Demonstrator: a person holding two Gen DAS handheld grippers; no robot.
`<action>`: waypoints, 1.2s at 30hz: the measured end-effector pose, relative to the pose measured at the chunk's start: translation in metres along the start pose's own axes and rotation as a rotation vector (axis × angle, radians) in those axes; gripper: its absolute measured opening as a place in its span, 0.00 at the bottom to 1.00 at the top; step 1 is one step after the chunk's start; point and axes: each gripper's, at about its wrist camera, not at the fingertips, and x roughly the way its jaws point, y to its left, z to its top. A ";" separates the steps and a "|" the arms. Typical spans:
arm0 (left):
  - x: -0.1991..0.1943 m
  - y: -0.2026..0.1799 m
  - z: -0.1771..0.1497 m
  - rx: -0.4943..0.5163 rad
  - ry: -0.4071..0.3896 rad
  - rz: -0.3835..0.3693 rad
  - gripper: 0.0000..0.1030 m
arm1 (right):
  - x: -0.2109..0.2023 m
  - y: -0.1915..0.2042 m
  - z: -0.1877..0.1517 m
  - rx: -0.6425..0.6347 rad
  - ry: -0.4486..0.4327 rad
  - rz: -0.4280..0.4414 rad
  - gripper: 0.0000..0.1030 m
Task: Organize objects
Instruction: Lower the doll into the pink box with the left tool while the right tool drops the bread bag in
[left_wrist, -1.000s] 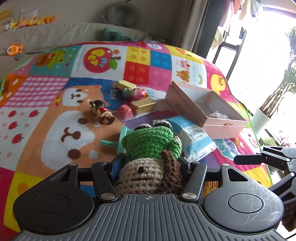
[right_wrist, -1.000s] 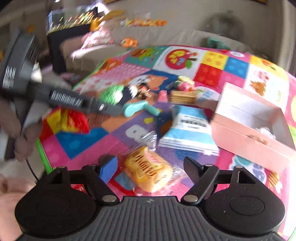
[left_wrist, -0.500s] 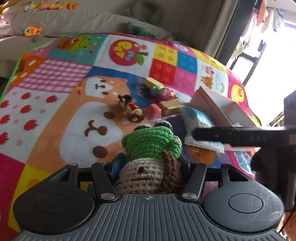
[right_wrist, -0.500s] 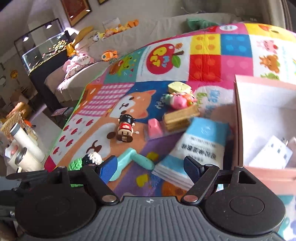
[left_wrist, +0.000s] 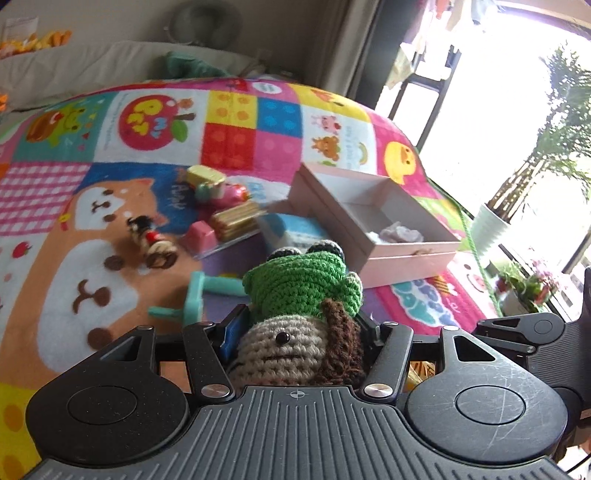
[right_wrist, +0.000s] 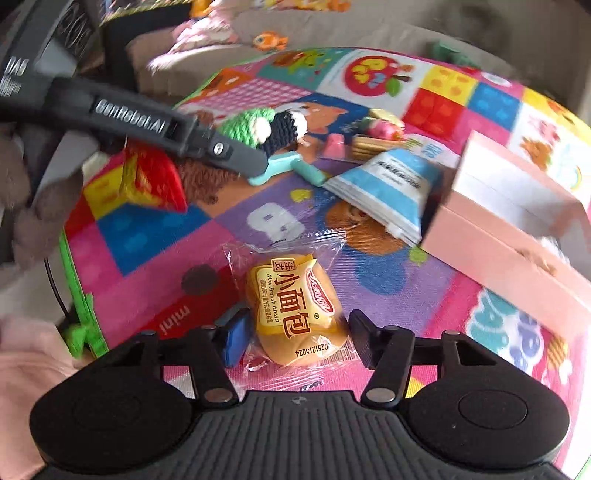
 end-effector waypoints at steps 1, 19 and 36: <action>0.006 -0.009 0.008 0.015 -0.005 -0.017 0.61 | -0.008 -0.006 -0.003 0.021 -0.024 -0.014 0.55; 0.194 -0.093 0.097 -0.043 0.023 0.097 0.59 | -0.076 -0.124 -0.042 0.360 -0.278 -0.267 0.55; 0.053 -0.045 0.046 0.059 -0.182 0.006 0.59 | 0.007 -0.240 0.067 0.520 -0.233 -0.379 0.64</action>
